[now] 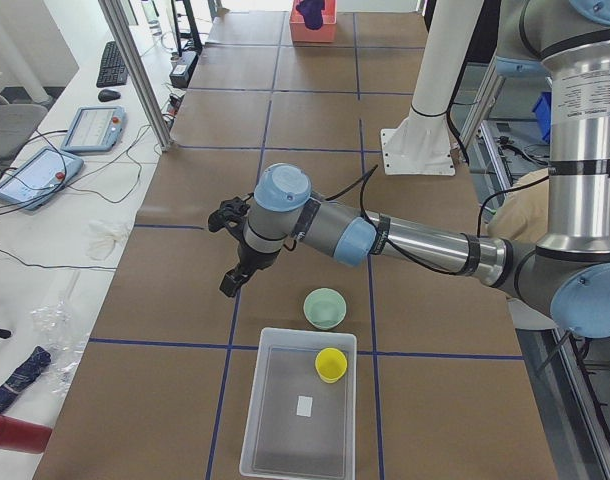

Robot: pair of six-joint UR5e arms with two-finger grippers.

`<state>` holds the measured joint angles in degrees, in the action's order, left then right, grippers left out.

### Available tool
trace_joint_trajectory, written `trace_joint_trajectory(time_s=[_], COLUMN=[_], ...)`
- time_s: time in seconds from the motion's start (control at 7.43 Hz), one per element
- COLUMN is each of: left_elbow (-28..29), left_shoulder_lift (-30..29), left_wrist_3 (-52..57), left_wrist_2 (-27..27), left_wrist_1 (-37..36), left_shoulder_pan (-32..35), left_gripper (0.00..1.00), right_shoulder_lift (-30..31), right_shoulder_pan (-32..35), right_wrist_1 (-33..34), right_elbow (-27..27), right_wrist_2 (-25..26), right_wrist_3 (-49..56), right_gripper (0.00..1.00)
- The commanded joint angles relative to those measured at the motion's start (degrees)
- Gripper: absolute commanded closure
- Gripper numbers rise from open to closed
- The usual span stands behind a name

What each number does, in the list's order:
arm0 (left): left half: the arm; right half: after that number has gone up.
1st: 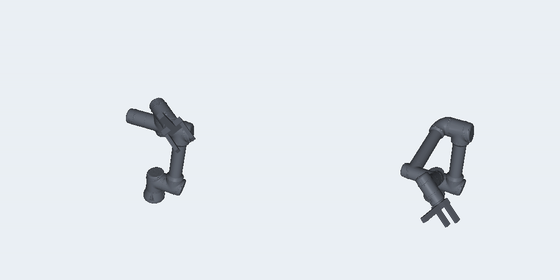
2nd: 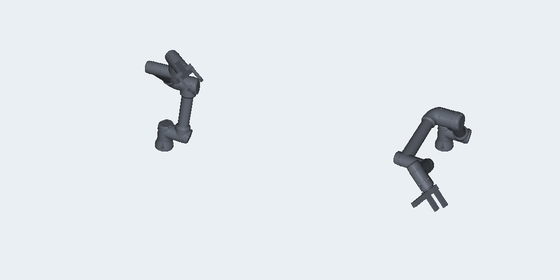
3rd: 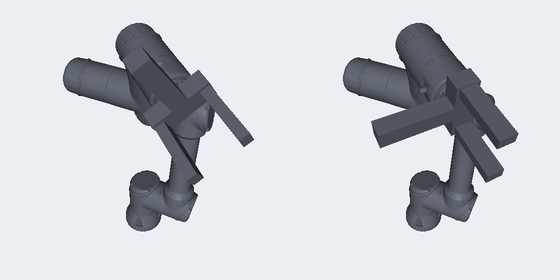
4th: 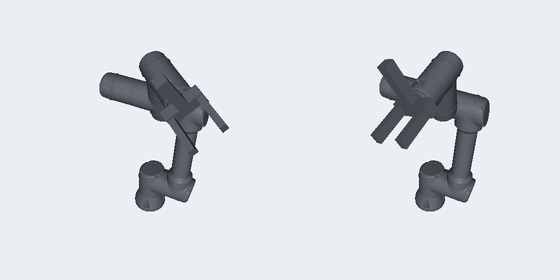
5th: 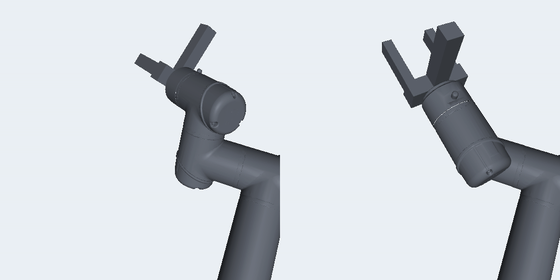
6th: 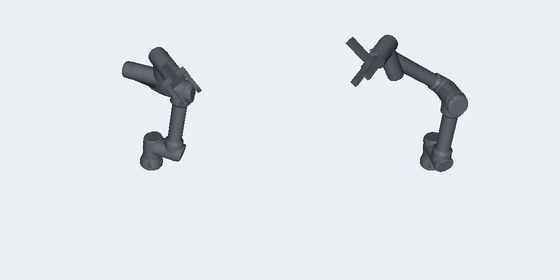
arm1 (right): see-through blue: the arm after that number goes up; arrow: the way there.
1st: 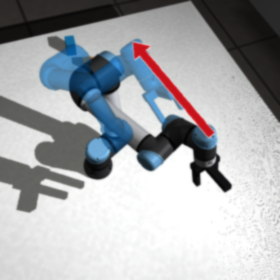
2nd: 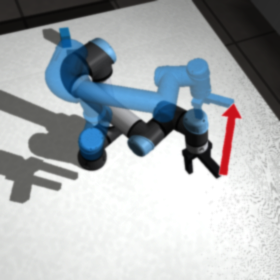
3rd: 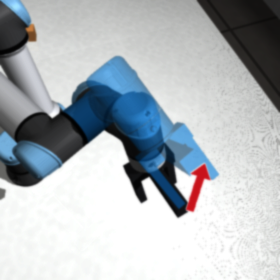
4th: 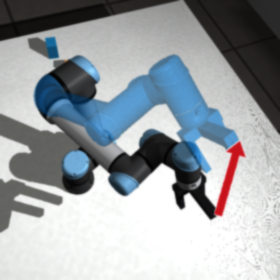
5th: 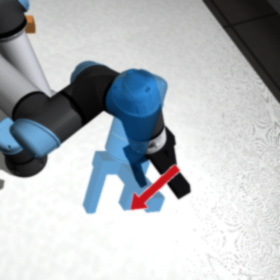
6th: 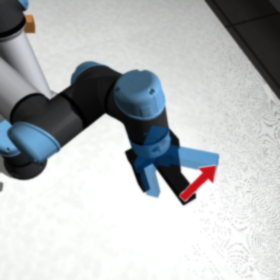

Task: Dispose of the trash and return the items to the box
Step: 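Carry the purple cloth with the right gripper into the pink box and release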

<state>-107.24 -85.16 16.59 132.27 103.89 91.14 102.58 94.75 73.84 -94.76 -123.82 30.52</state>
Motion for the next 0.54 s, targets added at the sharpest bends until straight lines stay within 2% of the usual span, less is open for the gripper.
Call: trace_joint_trajectory(time_s=[0.0,0.13,0.27,0.4], left_elbow=[-0.2,-0.4,-0.7,-1.4], left_shoulder_lift=[0.1,0.2,0.1,0.2], left_wrist_3=[-0.1,-0.1,-1.2,-6.6], left_wrist_2=[0.1,0.0,0.0,0.0], left_wrist_1=[0.0,0.0,0.0,0.3], left_shoulder_pan=[0.0,0.1,0.0,-0.5], left_gripper=[0.0,0.0,0.0,0.0], right_shoulder_lift=[-1.4,-1.5,-1.6,-1.3], right_shoulder_pan=[2.6,2.5,1.2,-3.3], right_wrist_1=[-1.7,-2.0,-6.4,-10.3], right_elbow=[6.4,5.7,4.5,0.6], right_wrist_2=[-4.0,-8.8,-11.9,-11.8], right_wrist_3=[-1.8,-10.2,-19.8,-32.2], right_gripper=[0.0,0.0,0.0,0.0])
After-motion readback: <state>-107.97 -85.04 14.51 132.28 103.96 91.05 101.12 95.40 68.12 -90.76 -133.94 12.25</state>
